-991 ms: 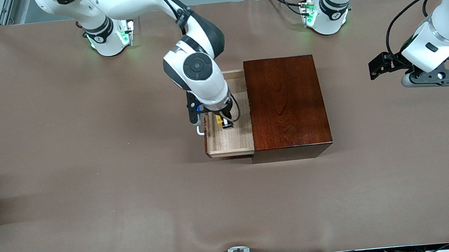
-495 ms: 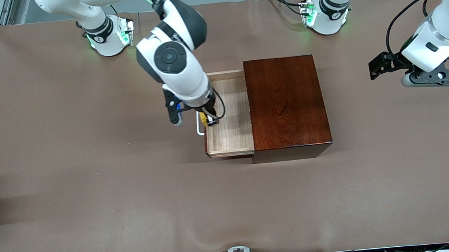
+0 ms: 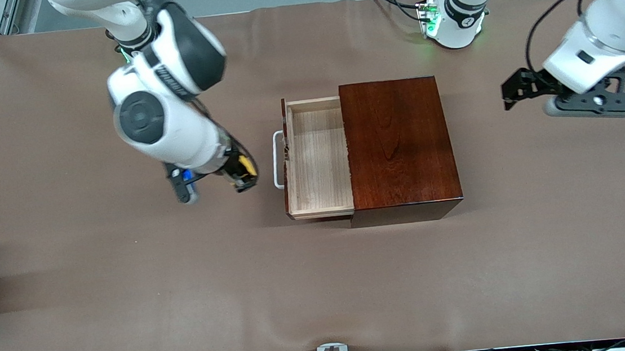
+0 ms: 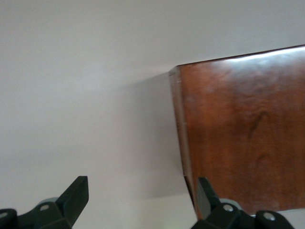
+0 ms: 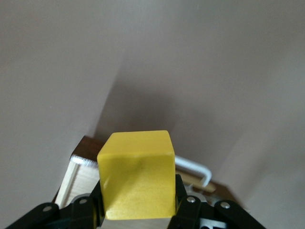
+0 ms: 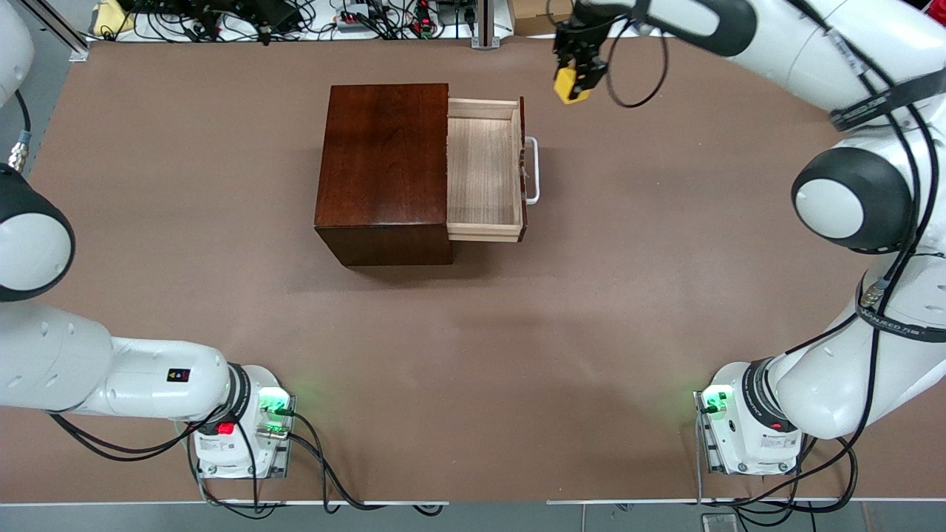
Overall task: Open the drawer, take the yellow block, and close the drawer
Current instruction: 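Lift the cube out with the right gripper while the left gripper reaches the drawer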
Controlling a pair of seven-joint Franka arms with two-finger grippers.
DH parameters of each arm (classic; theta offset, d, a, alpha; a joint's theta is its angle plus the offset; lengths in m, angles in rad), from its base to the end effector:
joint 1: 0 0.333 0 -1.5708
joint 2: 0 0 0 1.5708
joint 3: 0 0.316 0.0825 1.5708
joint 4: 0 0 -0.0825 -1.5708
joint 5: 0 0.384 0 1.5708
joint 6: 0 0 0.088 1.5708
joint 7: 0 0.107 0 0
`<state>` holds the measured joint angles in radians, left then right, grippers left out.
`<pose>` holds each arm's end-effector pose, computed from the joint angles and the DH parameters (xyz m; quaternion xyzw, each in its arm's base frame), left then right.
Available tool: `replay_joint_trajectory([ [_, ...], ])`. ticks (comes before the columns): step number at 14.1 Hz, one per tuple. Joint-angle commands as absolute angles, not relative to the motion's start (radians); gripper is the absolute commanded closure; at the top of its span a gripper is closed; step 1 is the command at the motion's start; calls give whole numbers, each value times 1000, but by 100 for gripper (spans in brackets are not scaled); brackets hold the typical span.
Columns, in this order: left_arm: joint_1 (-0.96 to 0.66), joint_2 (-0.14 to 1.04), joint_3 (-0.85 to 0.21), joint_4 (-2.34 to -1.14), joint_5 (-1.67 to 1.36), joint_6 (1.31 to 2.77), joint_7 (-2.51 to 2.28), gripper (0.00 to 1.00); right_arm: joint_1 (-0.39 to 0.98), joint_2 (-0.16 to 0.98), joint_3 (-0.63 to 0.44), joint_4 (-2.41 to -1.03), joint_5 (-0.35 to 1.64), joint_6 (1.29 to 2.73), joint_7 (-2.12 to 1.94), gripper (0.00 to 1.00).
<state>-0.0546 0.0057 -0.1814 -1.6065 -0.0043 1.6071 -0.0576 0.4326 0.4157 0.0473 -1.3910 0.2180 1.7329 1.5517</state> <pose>0.5433 -0.1308 0.6077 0.9960 -0.0890 -0.0029 0.0023 0.5931 0.3250 0.4688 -0.8414 0.5266 0.1180 0.0303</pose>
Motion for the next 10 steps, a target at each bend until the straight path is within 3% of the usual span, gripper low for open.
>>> replay_joint_trajectory([
  [1,-55,25,-216,-1563,-8,1601,-54,0,350,387,61,-1408,242,1663,1372,100],
  [3,-58,32,-222,-1562,-12,1611,-55,0,286,383,58,-1408,241,1617,1226,100],
  [10,-71,44,-431,-1562,80,1674,-92,0,78,416,52,-1417,209,1589,676,100],
])
